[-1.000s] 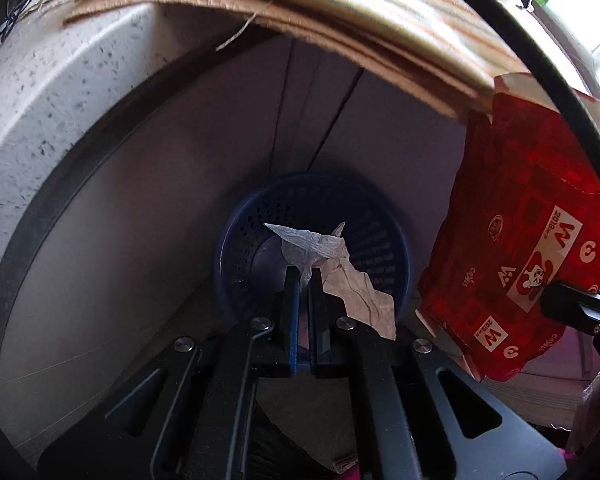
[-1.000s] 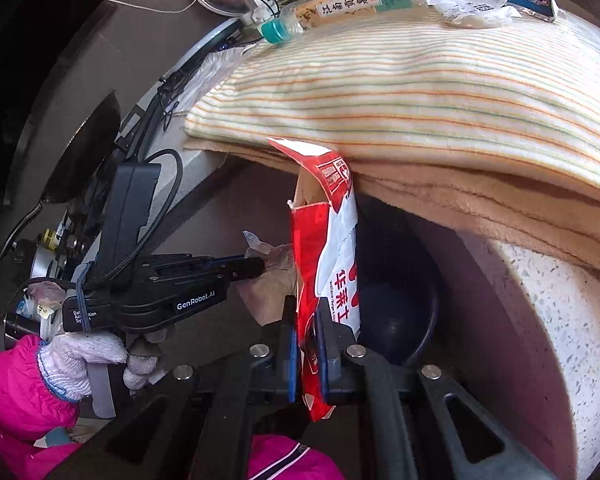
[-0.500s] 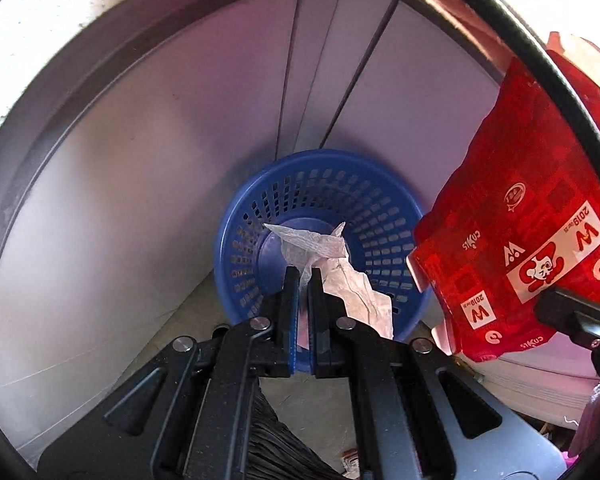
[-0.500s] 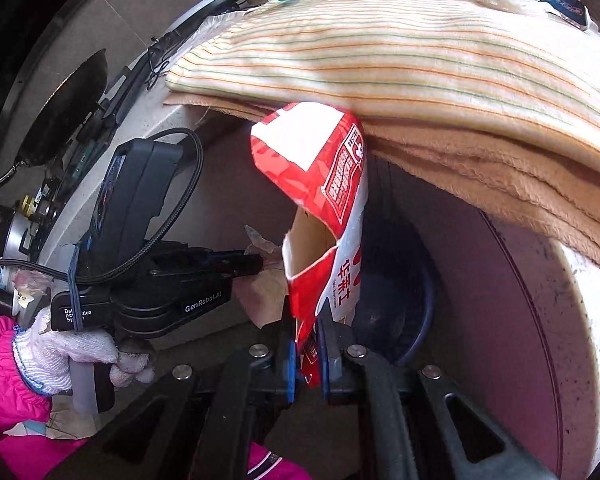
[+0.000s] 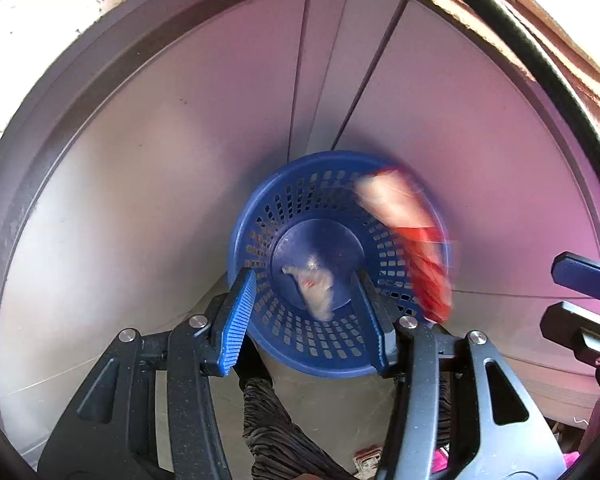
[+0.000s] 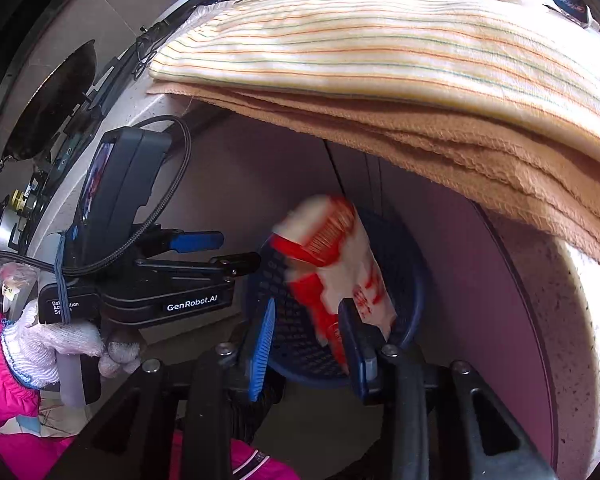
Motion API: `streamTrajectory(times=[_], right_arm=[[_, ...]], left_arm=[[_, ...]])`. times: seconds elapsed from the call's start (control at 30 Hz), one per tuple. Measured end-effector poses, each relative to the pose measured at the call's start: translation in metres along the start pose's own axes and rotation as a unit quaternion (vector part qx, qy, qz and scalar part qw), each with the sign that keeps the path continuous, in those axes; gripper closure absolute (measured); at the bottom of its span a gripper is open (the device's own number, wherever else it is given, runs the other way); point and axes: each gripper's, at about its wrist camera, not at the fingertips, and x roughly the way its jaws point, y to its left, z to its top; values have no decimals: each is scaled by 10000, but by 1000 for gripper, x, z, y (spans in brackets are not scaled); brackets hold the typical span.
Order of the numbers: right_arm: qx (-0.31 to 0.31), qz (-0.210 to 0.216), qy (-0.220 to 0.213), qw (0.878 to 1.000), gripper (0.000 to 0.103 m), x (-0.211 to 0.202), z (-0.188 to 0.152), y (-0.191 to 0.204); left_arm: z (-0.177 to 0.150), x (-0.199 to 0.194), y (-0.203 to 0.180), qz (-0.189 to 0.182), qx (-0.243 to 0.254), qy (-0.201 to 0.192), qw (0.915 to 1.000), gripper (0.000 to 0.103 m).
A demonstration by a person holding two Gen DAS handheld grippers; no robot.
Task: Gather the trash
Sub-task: 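Open the left tool over the basket while the right tool drops the red bag, then raise both tools back over the towel toward the clear bottle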
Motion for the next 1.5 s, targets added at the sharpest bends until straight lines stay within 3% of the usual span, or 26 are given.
streamTrajectory(times=[0.47, 0.67, 0.9, 1.03, 1.13, 1.23, 1.3, 1.5], right_arm=[[105, 80, -159, 9998, 59, -18, 2, -5], [96, 206, -337, 9992, 51, -40, 7, -6], [125, 279, -630, 9975, 49, -76, 13, -8], [113, 234, -835, 9962, 47, -98, 14, -8], [163, 230, -1062, 9939, 31, -115, 16, -13], [242, 210, -1292, 9911, 31, -133, 19, -17], [307, 149, -1435, 9891, 30, -144, 22, -23], [640, -38, -1852, 9806, 25, -168, 33, -46]], left_arm=[[1, -13, -2, -7, 164, -228, 9996, 53], [4, -41, -4, 3, 485, -471, 9977, 53], [8, -84, -3, -212, 843, -804, 9930, 53], [17, -110, -5, -271, 1061, -1094, 9879, 53], [28, -131, -9, -291, 1197, -1357, 9831, 53], [44, -151, -13, -301, 1342, -1653, 9766, 51], [57, -162, -15, -301, 1446, -1857, 9714, 42], [101, -188, -24, -185, 1822, -2273, 9564, 41]])
